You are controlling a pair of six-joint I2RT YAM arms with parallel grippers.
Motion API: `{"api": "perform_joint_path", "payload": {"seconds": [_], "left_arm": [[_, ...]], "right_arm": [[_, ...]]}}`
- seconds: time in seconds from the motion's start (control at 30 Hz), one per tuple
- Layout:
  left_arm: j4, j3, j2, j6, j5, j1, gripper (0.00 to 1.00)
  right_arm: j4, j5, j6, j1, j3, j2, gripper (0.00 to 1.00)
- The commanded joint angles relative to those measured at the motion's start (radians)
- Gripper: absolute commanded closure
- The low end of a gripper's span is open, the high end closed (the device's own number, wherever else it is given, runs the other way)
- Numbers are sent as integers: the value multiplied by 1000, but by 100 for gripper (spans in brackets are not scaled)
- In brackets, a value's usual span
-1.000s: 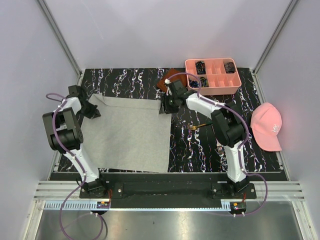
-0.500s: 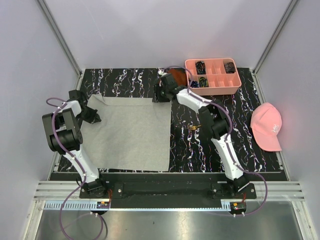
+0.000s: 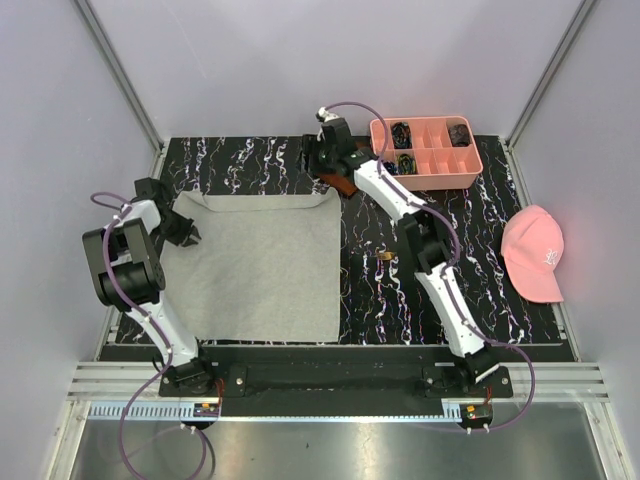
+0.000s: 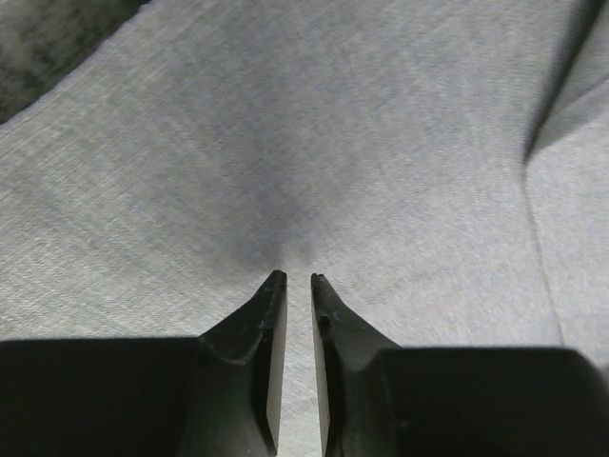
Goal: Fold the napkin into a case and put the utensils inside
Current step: Flatten out the crumpled napkin at the center of the board.
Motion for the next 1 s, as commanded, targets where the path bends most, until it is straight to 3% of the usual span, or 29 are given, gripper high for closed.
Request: {"api": "perform_joint_path", "payload": {"seconds": [0.0, 0.17, 0.33, 0.47, 0.77, 0.97], "left_arm": [[45, 127, 34, 16, 78, 7, 81], [68, 247, 138, -49, 125, 7, 83], [79, 279, 201, -79, 133, 0, 86], [95, 271, 221, -88, 128, -7, 86], [463, 297, 310, -243, 325, -15, 82], [799, 489, 436, -459, 436, 11, 78]], "right_arm": [[-36, -73, 26, 38, -248, -227, 33], [70, -112, 53, 62, -534, -363, 40], [112, -148, 72, 69, -650, -404, 57], [144, -152, 82, 72, -707, -403, 59], [158, -157, 104, 70, -707, -354, 59], [159, -120, 102, 70, -676, -346, 58]]}}
